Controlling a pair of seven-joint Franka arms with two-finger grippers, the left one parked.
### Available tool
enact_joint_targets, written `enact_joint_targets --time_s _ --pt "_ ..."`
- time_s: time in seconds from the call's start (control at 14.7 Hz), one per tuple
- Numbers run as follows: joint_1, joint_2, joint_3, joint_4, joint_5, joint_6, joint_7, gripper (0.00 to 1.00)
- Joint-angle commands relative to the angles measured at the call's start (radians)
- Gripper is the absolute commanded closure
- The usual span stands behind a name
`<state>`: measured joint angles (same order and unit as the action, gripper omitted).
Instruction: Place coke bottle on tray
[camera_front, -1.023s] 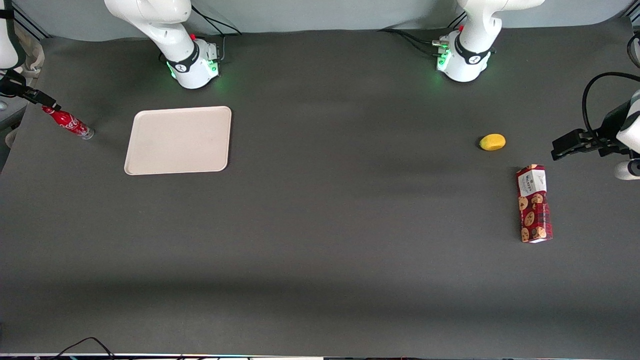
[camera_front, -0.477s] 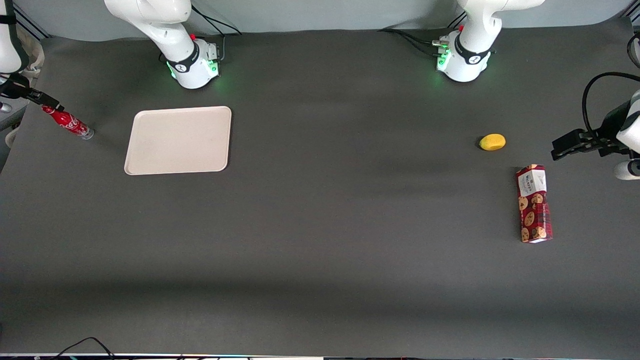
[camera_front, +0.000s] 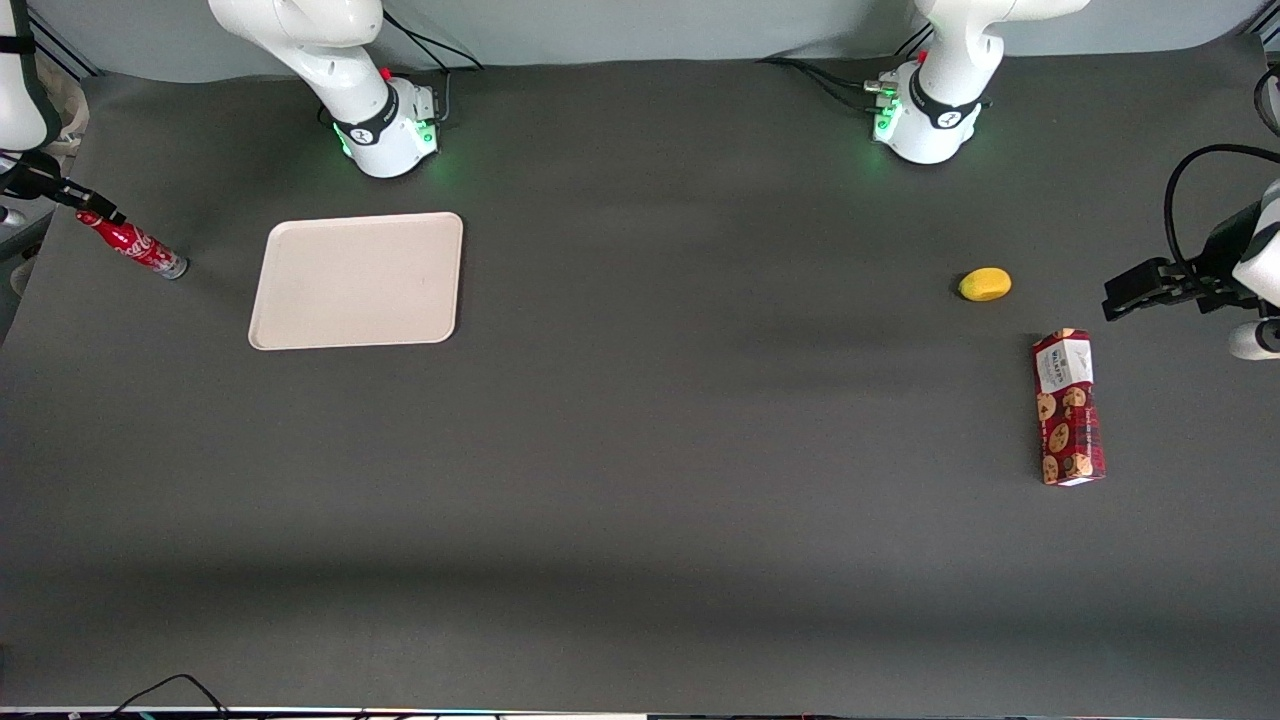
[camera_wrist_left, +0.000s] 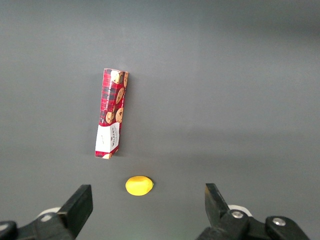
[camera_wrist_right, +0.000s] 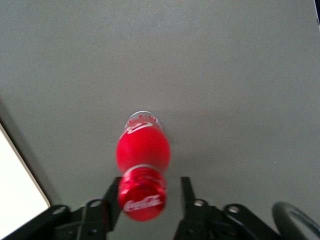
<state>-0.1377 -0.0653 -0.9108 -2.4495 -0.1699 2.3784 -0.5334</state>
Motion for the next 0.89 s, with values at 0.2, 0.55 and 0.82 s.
enact_joint_targets --time_s 0.2,0.55,0.82 --pt "0.024 0.015 -0.002 0.001 0.023 0.019 -0.019 1.0" --pt "0.026 -0.001 0.016 0.012 0.021 -0.016 -0.02 0.55" --pt "0.021 -0.077 0.033 0.072 0.021 -0.163 -0.003 0.0"
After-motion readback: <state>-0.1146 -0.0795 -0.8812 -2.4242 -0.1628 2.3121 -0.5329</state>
